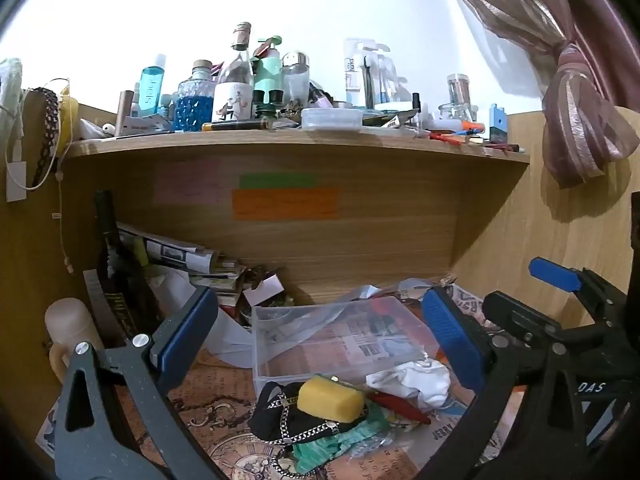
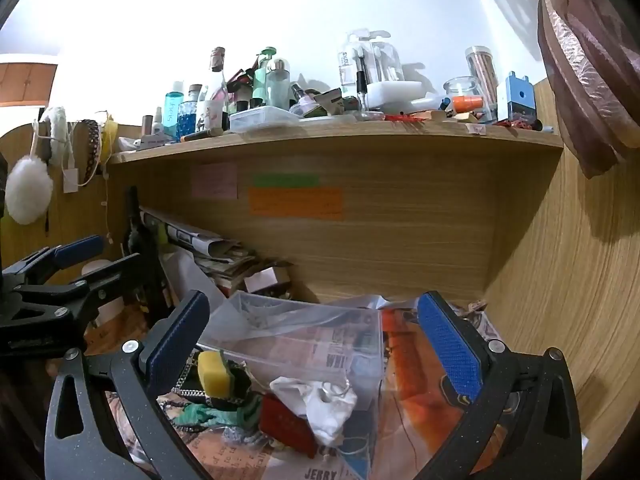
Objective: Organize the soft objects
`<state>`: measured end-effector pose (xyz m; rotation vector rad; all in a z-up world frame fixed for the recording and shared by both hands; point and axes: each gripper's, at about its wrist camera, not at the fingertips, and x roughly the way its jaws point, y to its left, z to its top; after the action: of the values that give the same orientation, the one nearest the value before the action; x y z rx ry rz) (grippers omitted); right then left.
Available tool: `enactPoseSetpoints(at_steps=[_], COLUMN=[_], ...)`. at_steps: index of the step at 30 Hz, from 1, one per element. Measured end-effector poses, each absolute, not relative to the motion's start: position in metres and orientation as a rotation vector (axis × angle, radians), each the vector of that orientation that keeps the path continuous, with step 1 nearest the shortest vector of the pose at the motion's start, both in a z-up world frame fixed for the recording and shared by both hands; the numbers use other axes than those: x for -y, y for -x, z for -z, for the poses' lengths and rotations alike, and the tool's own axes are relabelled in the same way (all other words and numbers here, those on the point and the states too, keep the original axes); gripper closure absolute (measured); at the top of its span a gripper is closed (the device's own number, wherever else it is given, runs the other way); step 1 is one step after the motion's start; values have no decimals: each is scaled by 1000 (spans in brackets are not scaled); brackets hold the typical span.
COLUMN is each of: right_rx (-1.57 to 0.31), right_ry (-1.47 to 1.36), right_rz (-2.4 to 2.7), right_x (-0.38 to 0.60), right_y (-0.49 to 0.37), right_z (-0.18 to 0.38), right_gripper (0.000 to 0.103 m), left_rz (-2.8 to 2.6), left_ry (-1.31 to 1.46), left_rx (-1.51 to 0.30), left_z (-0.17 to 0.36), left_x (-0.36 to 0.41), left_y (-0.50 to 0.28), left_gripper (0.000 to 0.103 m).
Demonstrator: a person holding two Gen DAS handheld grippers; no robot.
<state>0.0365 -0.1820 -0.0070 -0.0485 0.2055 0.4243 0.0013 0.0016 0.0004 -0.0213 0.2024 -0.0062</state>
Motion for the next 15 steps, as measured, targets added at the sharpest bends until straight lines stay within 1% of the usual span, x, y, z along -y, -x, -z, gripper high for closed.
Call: enactPoseSetpoints(at_steps=[7, 9, 15], right_rx=[-213, -213, -214], right_ry=[49, 50, 45], right_rz=[-424, -423, -426], right_x=[181, 181, 180], right_y=[-38, -38, -39], right_z=[8, 8, 8], right_gripper=[0, 0, 0], left_rz=[-6, 16, 19], left_ry=[29, 47, 47], left_rx=[-205, -204, -206], left_z=[-1, 2, 4], left_x=[13, -1, -4], left_y=[-6, -1, -3], left_gripper=[0, 0, 0])
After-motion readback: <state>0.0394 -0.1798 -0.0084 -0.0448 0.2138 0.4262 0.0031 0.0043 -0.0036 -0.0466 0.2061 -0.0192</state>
